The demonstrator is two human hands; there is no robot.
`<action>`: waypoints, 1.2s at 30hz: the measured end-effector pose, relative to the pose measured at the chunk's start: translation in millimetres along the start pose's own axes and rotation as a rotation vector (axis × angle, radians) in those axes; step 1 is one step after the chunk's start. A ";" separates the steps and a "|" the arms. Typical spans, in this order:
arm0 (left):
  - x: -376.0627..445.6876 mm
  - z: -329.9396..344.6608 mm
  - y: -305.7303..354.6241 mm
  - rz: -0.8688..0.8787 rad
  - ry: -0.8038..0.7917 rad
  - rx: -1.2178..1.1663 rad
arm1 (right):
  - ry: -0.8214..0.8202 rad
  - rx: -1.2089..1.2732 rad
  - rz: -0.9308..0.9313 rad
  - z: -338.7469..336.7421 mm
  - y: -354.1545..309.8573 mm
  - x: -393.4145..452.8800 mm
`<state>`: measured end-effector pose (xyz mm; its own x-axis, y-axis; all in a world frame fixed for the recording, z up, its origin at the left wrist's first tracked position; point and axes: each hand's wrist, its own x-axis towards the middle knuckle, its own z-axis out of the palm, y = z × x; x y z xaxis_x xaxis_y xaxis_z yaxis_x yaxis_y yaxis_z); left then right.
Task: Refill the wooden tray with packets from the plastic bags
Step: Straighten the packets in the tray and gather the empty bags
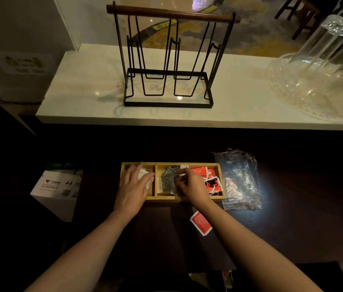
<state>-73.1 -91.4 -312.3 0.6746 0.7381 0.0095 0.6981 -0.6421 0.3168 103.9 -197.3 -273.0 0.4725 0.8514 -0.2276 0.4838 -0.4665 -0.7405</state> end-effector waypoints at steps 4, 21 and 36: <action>7.1 1.0 -8.0 0.010 -0.005 -0.021 | 0.181 -0.012 -0.037 -11.1 3.8 -12.3; 11.1 2.4 -13.1 0.049 -0.193 -0.030 | 0.029 -0.517 0.341 11.1 81.0 -89.2; 9.9 -10.4 -12.4 0.032 -0.247 -0.231 | -0.156 -0.196 0.360 -4.1 70.7 -73.3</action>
<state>-77.6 -74.1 -306.2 0.7528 0.6276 -0.1985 0.6220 -0.5795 0.5266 106.4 -293.7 -306.0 0.5269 0.6450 -0.5535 0.4462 -0.7642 -0.4658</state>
